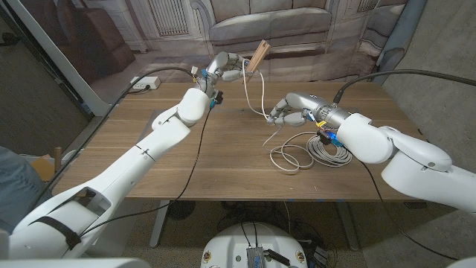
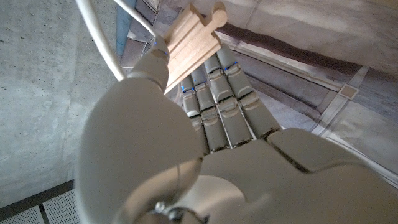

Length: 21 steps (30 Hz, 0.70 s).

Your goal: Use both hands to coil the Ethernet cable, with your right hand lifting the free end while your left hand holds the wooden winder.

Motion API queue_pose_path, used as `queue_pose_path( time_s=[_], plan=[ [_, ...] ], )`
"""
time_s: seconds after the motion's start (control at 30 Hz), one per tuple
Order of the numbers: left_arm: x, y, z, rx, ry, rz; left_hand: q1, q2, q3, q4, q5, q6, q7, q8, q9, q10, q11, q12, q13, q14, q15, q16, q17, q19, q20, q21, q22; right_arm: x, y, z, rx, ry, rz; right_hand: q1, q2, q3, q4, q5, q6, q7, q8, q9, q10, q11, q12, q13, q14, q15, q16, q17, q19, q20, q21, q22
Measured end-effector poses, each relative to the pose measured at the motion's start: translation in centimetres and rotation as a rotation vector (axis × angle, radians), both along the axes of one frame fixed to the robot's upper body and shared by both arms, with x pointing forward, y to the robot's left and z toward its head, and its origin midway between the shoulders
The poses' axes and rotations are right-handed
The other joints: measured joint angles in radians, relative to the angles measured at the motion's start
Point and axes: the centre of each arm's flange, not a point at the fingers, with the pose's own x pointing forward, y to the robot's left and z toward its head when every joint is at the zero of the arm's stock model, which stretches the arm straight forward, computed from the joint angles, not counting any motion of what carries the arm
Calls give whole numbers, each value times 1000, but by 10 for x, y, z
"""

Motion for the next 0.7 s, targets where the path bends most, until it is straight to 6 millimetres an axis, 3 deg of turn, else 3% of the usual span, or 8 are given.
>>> queue_pose_path(
  time_s=[0.3,0.7],
  plan=[
    [9,-16,5,47,15,35,0,0,0,0,0,6,1,-1,0,0,0,0,-1,0,0,-1,-1,0,0,0,0,-12,7,13,-41,-26,45,0,0,5,5,0,0,0,4,0,0,0,0,0,0,0,0,0,0,0,0,0],
    [17,-38,-2,170,58,42,0,0,0,0,0,6,1,-1,0,0,0,-4,-1,0,0,2,0,0,0,0,0,-31,29,60,-59,-216,123,4,-1,2,7,-3,0,0,4,0,0,0,0,5,0,0,0,0,-22,4,0,-3]
  ],
)
